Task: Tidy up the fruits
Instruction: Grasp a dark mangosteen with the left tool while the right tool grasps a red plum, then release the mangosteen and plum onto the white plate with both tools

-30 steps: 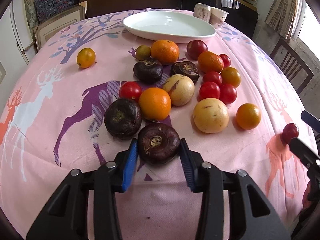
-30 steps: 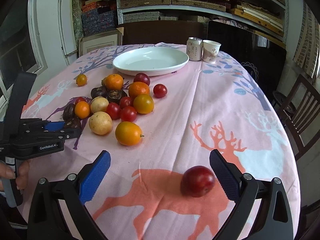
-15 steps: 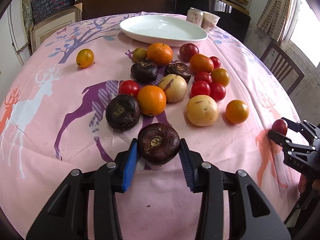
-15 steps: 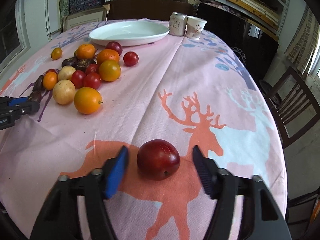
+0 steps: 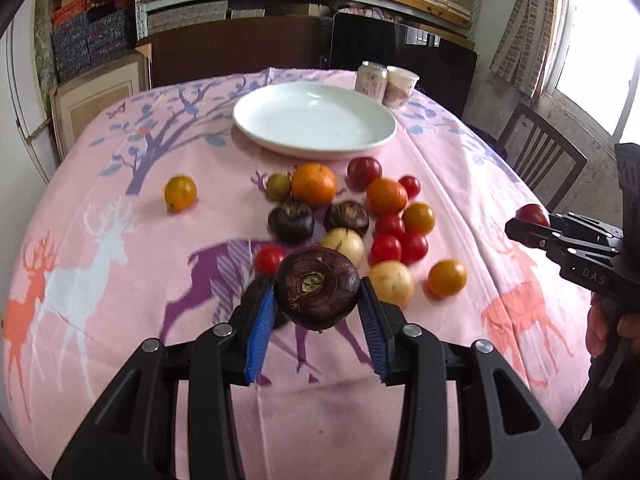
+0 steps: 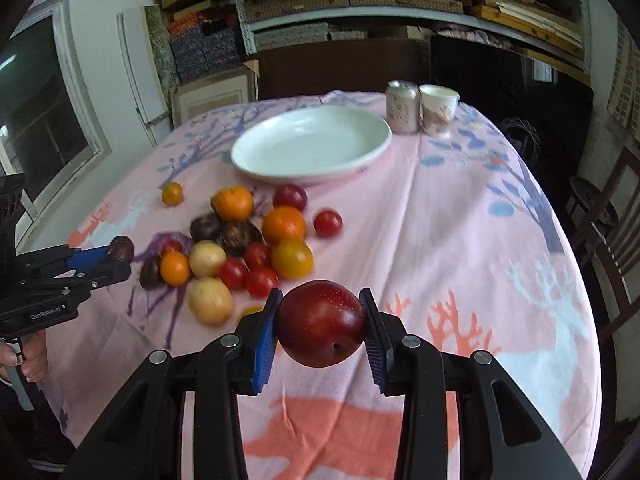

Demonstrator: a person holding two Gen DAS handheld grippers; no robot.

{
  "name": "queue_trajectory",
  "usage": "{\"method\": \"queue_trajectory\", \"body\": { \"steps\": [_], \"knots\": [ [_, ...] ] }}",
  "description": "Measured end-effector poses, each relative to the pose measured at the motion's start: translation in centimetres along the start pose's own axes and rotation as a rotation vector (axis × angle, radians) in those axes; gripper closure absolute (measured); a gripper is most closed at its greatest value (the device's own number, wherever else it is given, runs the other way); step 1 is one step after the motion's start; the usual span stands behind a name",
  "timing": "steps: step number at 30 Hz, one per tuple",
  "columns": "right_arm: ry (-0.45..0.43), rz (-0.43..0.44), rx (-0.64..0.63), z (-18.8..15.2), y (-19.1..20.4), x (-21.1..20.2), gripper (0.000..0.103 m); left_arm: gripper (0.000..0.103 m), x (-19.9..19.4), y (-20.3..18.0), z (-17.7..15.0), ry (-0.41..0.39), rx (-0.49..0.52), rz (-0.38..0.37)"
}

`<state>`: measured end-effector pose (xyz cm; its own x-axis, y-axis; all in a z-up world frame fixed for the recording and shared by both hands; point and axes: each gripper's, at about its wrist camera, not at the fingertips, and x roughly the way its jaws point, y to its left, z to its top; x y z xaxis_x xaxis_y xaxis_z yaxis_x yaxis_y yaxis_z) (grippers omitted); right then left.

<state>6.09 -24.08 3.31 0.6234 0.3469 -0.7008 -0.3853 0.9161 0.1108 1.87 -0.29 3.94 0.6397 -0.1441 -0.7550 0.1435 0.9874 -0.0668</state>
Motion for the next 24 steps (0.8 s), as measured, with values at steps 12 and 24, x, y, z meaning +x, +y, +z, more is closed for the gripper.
{"method": "queue_trajectory", "body": {
  "steps": [12, 24],
  "knots": [
    [0.003, 0.041, 0.016, 11.0, 2.1, 12.5, 0.064, 0.063, 12.7, 2.4, 13.2, 0.069, -0.088, 0.037],
    [0.03, 0.06, 0.198, 11.7, -1.5, 17.2, 0.035, 0.05, 16.8, 3.8, 14.8, 0.068, -0.173, 0.014]
  ]
}}
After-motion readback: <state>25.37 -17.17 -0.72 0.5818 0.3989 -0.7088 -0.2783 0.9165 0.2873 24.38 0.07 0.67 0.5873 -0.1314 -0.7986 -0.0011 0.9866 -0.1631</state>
